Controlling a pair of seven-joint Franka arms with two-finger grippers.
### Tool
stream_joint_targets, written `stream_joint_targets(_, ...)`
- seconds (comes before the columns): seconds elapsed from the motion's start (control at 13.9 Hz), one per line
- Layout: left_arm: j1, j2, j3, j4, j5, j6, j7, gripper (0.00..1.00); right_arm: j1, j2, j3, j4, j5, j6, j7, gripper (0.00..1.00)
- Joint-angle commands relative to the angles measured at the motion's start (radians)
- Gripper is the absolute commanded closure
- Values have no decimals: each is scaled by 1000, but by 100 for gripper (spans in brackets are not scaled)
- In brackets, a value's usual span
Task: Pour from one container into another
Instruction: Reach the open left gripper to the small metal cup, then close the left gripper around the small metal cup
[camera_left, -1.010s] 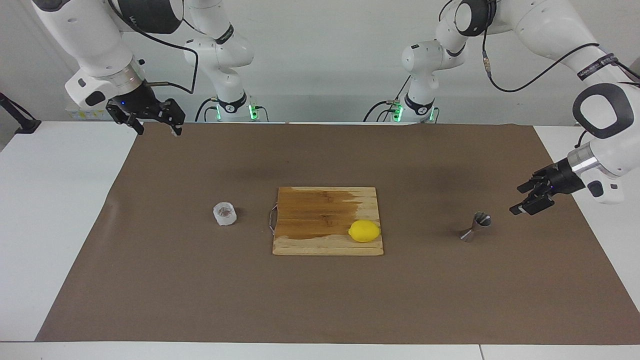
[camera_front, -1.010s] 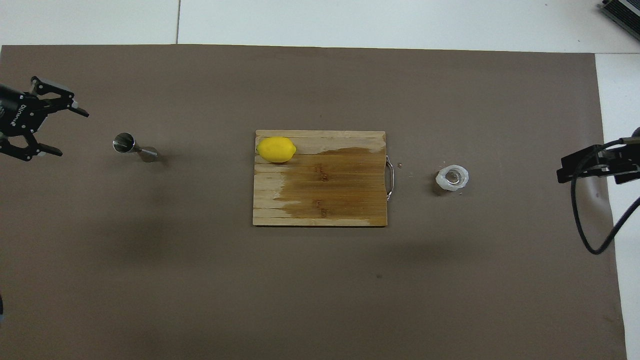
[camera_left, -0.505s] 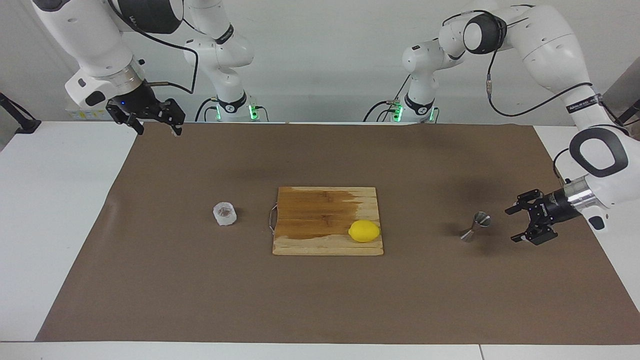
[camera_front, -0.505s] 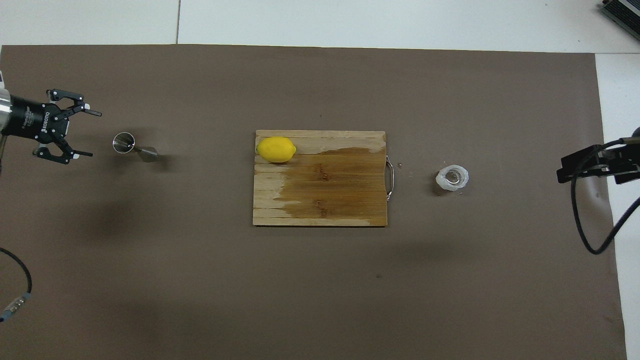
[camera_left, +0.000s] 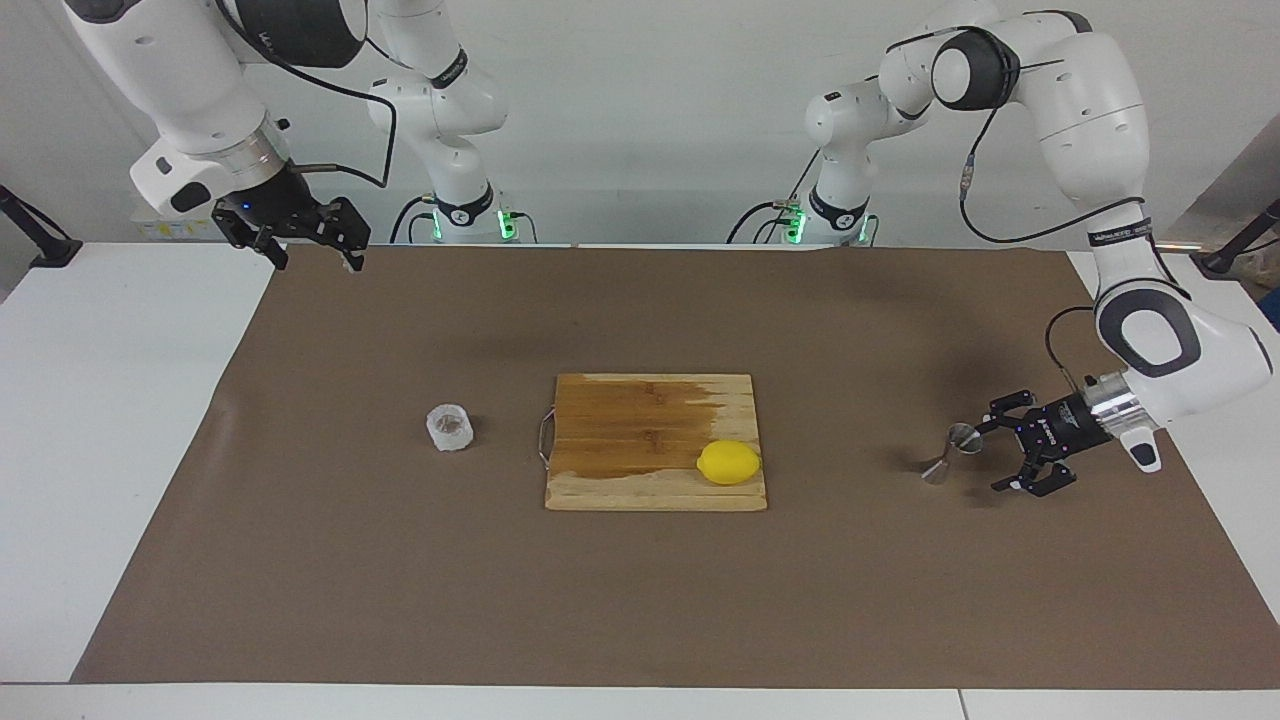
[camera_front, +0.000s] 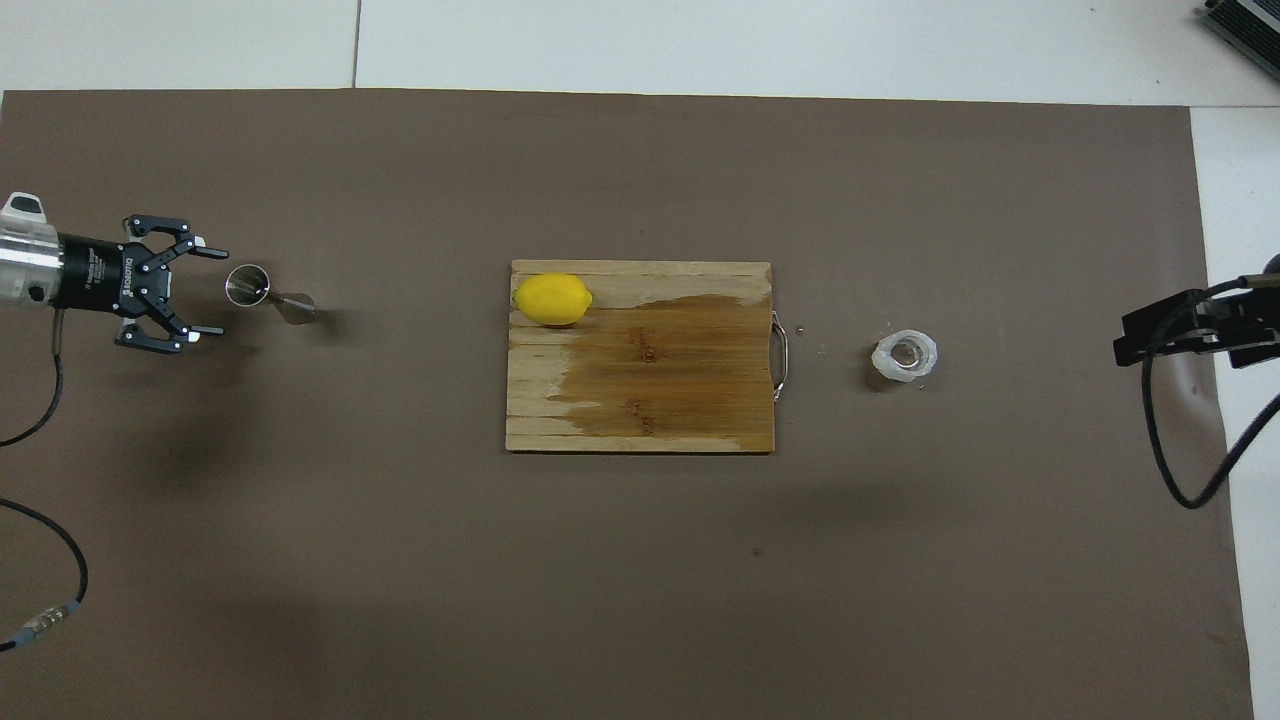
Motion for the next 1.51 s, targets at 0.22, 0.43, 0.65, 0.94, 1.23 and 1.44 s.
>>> stream_joint_targets(0.22,6,-87,-4,-182,-214,83,-25,0,-16,-20,10,-22,18,-1,-11,0)
stream_joint_targets(0.43,11,-95,-4,-195,-268,77,-28,0,-16,-20,10,-22,18,-2,-11,0)
stream_joint_targets(0.65,9,-103,-4,-211,-312,80,-30,0,-16,-20,10,-22,18,-2,-11,0)
stream_joint_targets(0.94,9,-106,-4,-222,-332,84,-30,0,-16,-20,10,-22,18,-2,-11,0)
stream_joint_targets(1.23,9,-109,-4,-230,-350,91,-30,0,-16,-22,10,-22,18,-2,-11,0)
stream_joint_targets(1.44,9,-109,-4,-230,-358,92,-30,0,-16,-20,10,-22,18,-2,-11,0)
